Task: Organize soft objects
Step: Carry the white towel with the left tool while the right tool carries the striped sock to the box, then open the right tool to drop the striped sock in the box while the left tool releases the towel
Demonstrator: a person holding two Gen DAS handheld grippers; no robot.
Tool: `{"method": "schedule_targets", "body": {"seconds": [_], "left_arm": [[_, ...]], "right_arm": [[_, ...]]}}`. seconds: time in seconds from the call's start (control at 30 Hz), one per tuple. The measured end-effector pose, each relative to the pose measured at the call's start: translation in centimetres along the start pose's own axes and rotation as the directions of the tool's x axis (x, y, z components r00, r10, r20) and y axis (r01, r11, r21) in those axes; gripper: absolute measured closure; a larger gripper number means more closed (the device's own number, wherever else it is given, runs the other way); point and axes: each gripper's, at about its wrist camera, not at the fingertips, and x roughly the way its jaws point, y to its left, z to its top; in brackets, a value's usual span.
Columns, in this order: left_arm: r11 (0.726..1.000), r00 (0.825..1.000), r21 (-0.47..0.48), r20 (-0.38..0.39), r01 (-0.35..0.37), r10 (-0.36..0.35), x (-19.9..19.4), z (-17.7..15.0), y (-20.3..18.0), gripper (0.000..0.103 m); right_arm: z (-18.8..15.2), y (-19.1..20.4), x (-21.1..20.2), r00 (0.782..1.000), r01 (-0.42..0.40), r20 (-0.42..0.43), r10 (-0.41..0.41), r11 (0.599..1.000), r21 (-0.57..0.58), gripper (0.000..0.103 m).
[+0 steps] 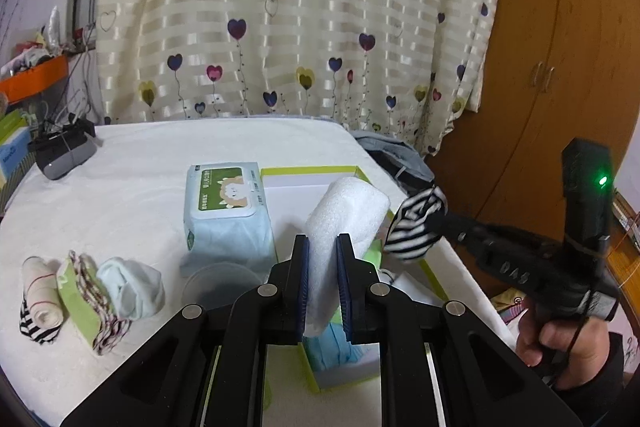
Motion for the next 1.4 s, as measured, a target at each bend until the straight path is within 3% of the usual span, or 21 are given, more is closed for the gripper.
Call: {"method": "schedule_targets", "body": {"seconds": [0.17,0.33,0.47,0.53,0.57,0.63,0.67,0.7,0.93,1.13,1.4], "left_arm": [[1.000,1.000,0.012,-0.017,-0.006,0.006,1.6,0.7,-0.4,0.090],[1.000,0.999,0.008,-0.034,-0.014,0.015,3.1,1.4,-0.6,0.090],[1.000,0.998,0.011,-0.058,-0.021,0.022,4.4,1.6,-0.8,0.090],[1.000,0.997,0.014,-0.069,-0.023,0.024,5.1,1.5,-1.0,0.090],[1.000,0.997,0.015,-0.073,-0.025,0.026,5.3,1.5,-1.0,0.090],[1.000,0.996,0.015,-0.086,-0.027,0.028,5.9,1.4,-1.1,0.090],[0.999,0.996,0.015,-0.088,-0.029,0.030,6.1,1.4,-1.1,0.090],[0.999,0.995,0.014,-0.093,-0.032,0.033,6.4,1.4,-1.1,0.090],[1.000,0.989,0.010,-0.145,-0.022,0.024,8.5,0.9,-0.9,0.089],[1.000,0.988,0.007,-0.153,0.007,-0.006,8.2,0.7,-0.8,0.065],[0.999,0.994,0.028,-0.098,0.040,-0.037,4.8,0.8,-1.7,0.065]], "right_arm": [[-1.0,-1.3,3.4,0.996,0.006,-0.085,-0.004,1.000,0.022,0.095],[-0.2,-1.4,4.0,0.998,-0.022,-0.066,0.023,0.999,0.024,0.095],[-0.4,-1.2,5.9,0.988,0.019,-0.150,-0.022,1.000,-0.021,0.095],[-0.6,-1.2,5.7,0.989,0.046,-0.138,-0.051,0.998,-0.039,0.093],[-0.7,-1.2,5.0,0.992,0.052,-0.111,-0.057,0.998,-0.042,0.085],[-0.6,-1.2,4.1,0.996,0.048,-0.076,-0.050,0.998,-0.037,0.057],[-0.5,-1.2,3.6,0.997,0.045,-0.060,-0.047,0.998,-0.040,0.037],[-0.4,-1.1,3.2,0.998,0.041,-0.049,-0.043,0.998,-0.044,0.033],[-0.5,-1.1,2.2,0.999,0.036,-0.038,-0.037,0.999,-0.021,0.033],[-0.7,-0.8,1.1,0.999,0.043,-0.028,-0.043,0.999,-0.016,0.033],[-0.8,0.7,-1.0,0.999,0.040,-0.002,-0.040,0.998,-0.041,0.033]]}}
